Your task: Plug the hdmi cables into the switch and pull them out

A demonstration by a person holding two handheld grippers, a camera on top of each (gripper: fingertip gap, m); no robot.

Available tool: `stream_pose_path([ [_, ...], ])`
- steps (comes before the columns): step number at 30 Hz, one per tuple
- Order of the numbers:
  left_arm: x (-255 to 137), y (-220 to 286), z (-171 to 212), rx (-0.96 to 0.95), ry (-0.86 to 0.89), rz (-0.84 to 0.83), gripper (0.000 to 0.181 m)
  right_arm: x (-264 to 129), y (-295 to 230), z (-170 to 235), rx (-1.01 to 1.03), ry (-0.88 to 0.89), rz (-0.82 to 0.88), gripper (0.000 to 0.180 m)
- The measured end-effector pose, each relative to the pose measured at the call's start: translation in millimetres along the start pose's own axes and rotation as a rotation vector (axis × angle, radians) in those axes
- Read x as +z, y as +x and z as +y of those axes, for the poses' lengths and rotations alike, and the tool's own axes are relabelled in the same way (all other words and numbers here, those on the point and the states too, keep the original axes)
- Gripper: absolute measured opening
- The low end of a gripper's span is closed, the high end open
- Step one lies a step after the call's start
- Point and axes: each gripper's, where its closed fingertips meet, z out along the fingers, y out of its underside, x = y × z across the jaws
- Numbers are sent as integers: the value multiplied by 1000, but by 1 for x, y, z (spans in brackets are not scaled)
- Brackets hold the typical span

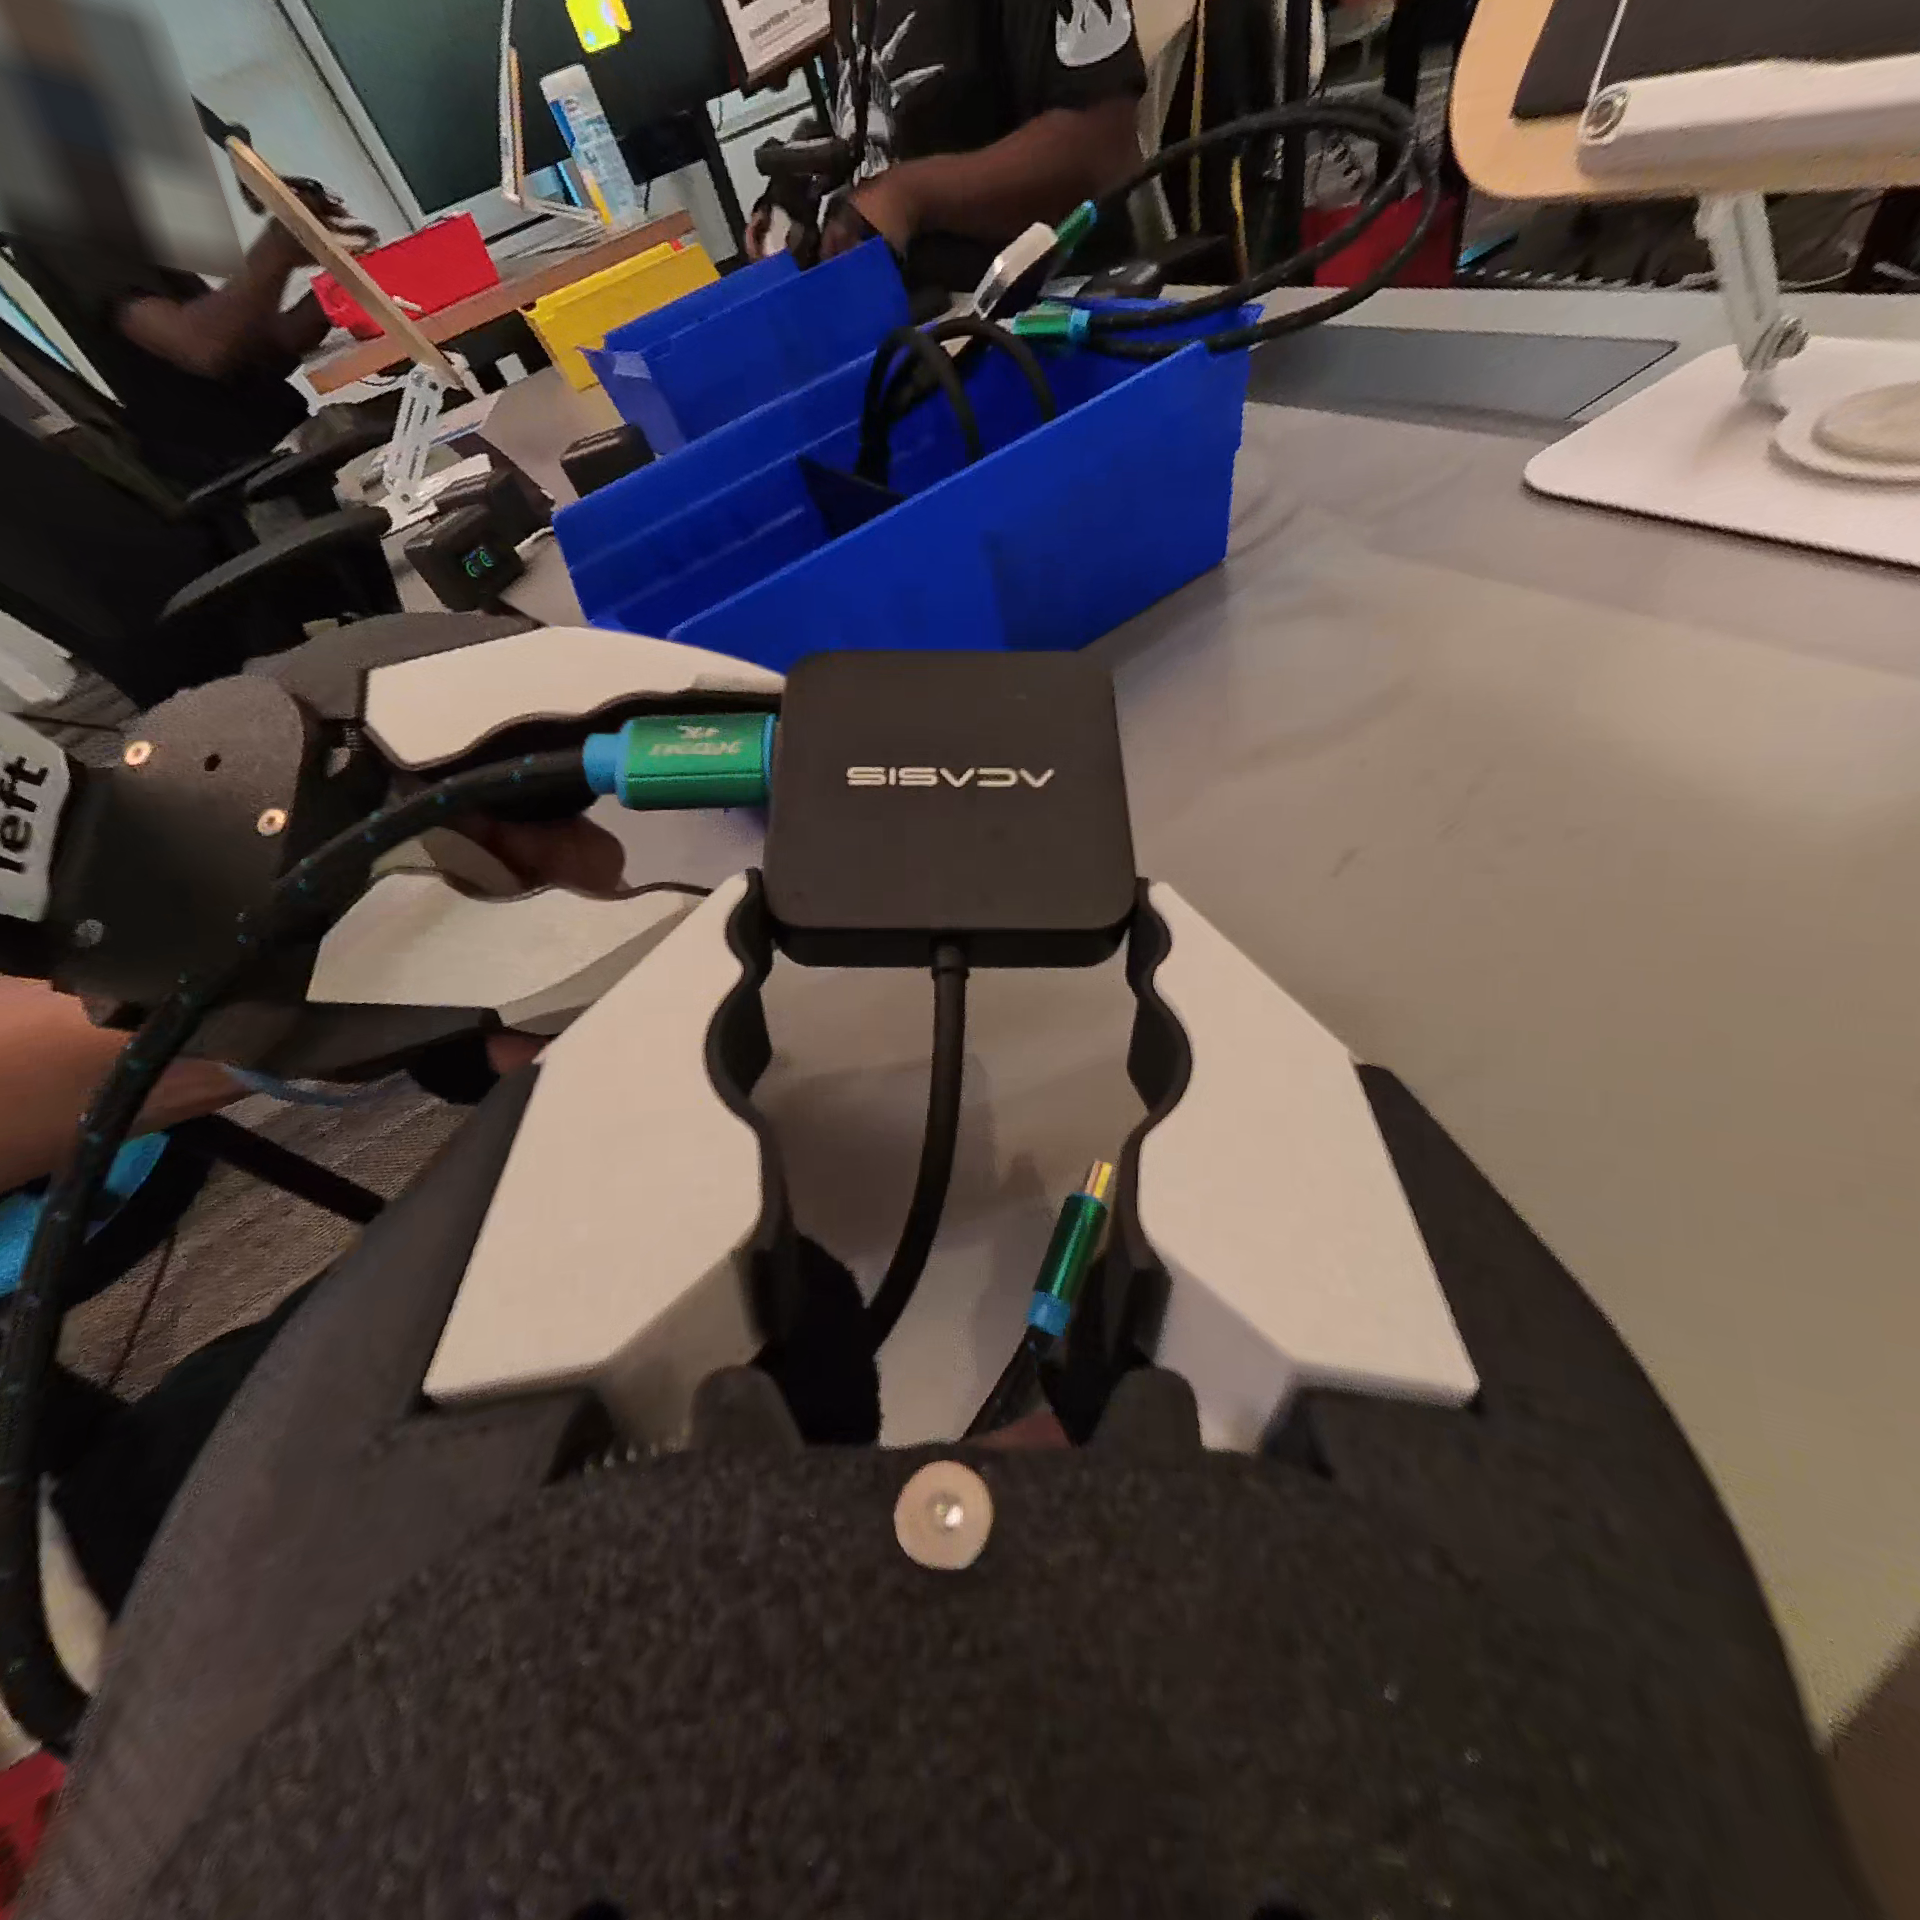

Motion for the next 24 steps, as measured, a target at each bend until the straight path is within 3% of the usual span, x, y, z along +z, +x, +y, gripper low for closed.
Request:
stream_pose_path([
  [5,-4,10,-4,58,41,15,41,1,6,5,-77,-24,56,69],
  [12,-9,0,-7,-14,80,-3,32,2,10,10,-94,-34,66,69],
  [24,-3,-1,-4,8,53,5,21,7,5,21,-14,-85,13,69],
])
